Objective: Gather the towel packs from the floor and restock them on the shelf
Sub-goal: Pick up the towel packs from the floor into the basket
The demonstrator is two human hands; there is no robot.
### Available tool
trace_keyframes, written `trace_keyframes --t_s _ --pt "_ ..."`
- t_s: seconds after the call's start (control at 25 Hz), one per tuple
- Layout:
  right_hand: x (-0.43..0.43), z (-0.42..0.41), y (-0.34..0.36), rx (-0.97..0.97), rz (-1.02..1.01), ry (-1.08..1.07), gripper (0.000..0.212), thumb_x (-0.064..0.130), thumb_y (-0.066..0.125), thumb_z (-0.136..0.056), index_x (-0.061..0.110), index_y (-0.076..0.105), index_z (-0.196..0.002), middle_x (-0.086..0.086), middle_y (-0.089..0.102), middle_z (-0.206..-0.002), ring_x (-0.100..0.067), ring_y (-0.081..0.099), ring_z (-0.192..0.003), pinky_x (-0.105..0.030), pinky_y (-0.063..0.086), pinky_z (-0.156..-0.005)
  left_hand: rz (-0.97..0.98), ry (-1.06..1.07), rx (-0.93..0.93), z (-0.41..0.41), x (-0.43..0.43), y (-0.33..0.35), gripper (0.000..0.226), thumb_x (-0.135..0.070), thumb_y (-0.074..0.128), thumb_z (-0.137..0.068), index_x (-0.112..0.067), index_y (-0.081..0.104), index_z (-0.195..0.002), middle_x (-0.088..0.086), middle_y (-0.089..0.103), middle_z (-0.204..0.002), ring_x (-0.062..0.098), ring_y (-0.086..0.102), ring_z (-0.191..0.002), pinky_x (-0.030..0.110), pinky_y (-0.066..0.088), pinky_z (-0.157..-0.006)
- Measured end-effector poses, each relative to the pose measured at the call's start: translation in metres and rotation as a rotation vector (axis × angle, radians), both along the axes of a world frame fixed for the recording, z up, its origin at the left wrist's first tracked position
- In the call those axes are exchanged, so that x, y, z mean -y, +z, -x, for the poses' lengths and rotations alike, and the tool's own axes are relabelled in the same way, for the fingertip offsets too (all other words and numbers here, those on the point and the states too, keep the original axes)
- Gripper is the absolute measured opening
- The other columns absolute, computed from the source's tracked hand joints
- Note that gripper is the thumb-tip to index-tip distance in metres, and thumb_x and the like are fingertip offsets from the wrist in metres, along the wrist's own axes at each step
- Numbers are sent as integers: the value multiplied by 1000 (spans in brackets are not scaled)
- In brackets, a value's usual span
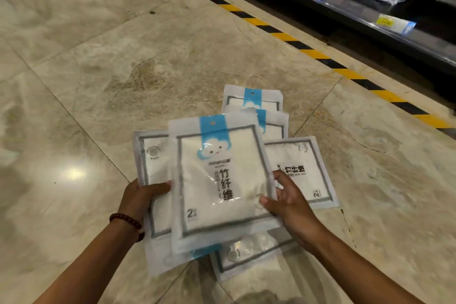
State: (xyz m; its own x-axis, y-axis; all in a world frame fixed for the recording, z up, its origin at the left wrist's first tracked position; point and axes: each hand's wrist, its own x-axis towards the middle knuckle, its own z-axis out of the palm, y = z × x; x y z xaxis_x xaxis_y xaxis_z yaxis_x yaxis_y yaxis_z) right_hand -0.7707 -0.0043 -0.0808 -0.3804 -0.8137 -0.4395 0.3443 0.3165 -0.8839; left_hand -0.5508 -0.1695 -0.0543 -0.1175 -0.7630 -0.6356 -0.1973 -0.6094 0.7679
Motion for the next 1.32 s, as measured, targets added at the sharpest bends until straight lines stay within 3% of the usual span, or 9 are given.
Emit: trace_keyframes --t_s 0.08,0.16,0.28,0.48,0.64,0.76,0.92,1.16,1.32 --pt "4 -11 0 -18 -19 63 43 11 75 -76 25 55 -112 -8 64 -118 -18 60 -110 -31 47 -97 8 41 10 0 -1 0 22 -7 57 -87 2 60 -106 12 63 -79 28 59 -69 32 46 -61" --pt "7 -17 3 -49 -27 82 46 6 70 -80 24 52 -117 -8 60 -125 -20 57 -117 -34 44 -103 -20 79 -13 1 -3 4 39 -43 56 -88 -8 63 -103 10 66 -84 27 62 -76 34 50 -70" --pt "15 -27 12 -227 -29 199 39 -1 61 -85 20 49 -115 -5 61 -121 -16 59 -111 -30 46 -100 -48 57 -61 2 -5 6 79 -83 58 -56 -18 64 -101 9 69 -94 28 65 -88 40 49 -87" --pt "19 -39 16 -540 -54 403 26 9 58 -89 19 39 -103 17 49 -93 17 48 -82 1 36 -73 19 17 -91 1 -8 6 24 -14 76 -70 -11 66 -92 11 72 -90 17 71 -64 27 57 -53" --pt "25 -14 18 -449 -89 373 16 16 64 -87 25 51 -81 13 52 -70 4 50 -63 -10 38 -61 66 26 -41 2 -8 9 22 -8 73 -71 -13 64 -90 5 73 -78 20 69 -71 28 55 -55" --pt "36 36 -4 -672 -261 103 18 8 67 -83 11 59 -99 -3 63 -95 -18 59 -90 -21 43 -76 87 37 -46 1 -7 7 20 -8 73 -73 -15 63 -87 -5 71 -61 13 68 -57 22 53 -45" --pt "44 91 -23 -1168 -571 404 69 13 63 -83 13 30 -143 -8 37 -147 -28 29 -136 -35 34 -105 71 39 -22 -1 -10 1 21 -10 74 -72 -14 62 -89 0 71 -69 19 67 -67 27 51 -53" --pt "69 105 -32 -1352 -628 787 97 16 65 -83 20 -5 -150 1 -1 -159 -23 -1 -146 -43 16 -117 43 6 8 -10 -10 -4 21 -11 73 -71 -12 61 -88 0 72 -63 26 66 -73 31 50 -56" --pt "75 110 -39 -1361 -698 870 101 23 68 -81 17 -6 -150 -3 0 -158 -23 -1 -146 -50 4 -115 38 64 0 -22 -6 -9 23 -9 73 -70 -12 62 -90 5 72 -71 26 66 -75 32 50 -59"
